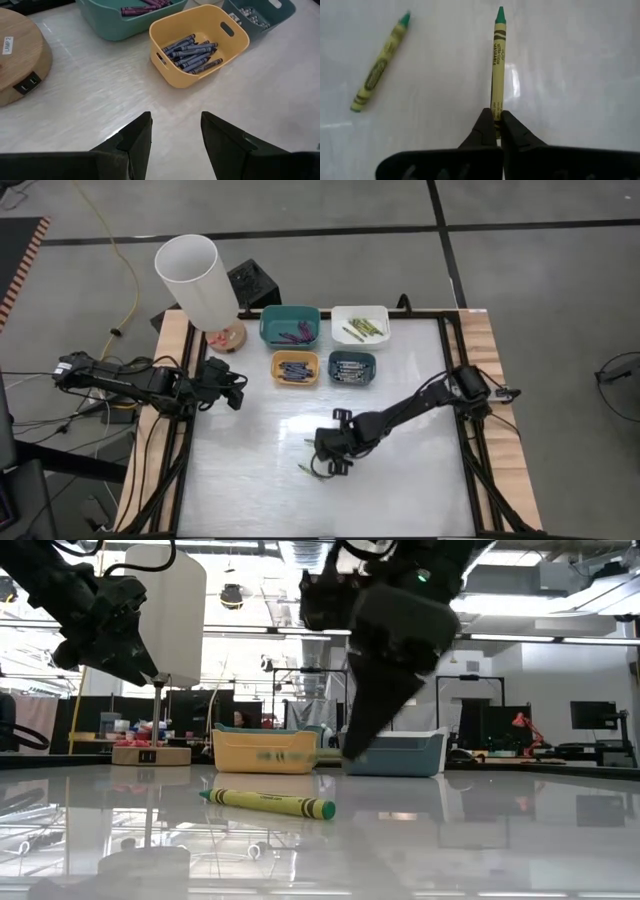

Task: Sort crayons
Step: Put the green crayon into the white bin

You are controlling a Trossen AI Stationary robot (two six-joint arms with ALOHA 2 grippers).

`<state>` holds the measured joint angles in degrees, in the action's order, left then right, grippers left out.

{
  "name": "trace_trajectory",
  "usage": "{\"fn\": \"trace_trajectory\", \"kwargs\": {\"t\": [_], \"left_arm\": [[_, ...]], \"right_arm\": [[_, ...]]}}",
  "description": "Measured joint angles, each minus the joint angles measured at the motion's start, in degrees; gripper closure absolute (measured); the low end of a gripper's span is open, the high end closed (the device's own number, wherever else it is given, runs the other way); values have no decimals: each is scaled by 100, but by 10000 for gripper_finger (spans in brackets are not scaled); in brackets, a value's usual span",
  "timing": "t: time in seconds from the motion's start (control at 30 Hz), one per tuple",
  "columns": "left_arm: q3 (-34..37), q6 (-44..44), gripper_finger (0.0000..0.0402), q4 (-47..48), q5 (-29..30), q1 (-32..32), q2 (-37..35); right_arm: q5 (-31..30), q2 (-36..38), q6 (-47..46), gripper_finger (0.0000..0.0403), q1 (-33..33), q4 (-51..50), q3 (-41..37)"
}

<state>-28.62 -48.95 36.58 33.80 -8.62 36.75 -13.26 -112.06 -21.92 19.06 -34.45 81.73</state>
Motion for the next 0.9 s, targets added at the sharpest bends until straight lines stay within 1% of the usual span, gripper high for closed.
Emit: {"fn": "trace_trajectory", "kwargs": {"t": [0.27,0.5,0.73,0.9], "left_arm": [[0,-28,242,0,-1,-1,0],[0,-134,242,-2,0,-1,-1],[-1,-190,242,-4,1,0,-1],[-1,-196,242,-7,0,-1,1]], "right_arm": [[-5,706,723,402,-666,21,11],[-23,1494,1301,402,-1378,-17,16],[-349,2224,1646,402,-2170,-357,17],[-352,2577,1778,402,-2828,-507,22]]}}
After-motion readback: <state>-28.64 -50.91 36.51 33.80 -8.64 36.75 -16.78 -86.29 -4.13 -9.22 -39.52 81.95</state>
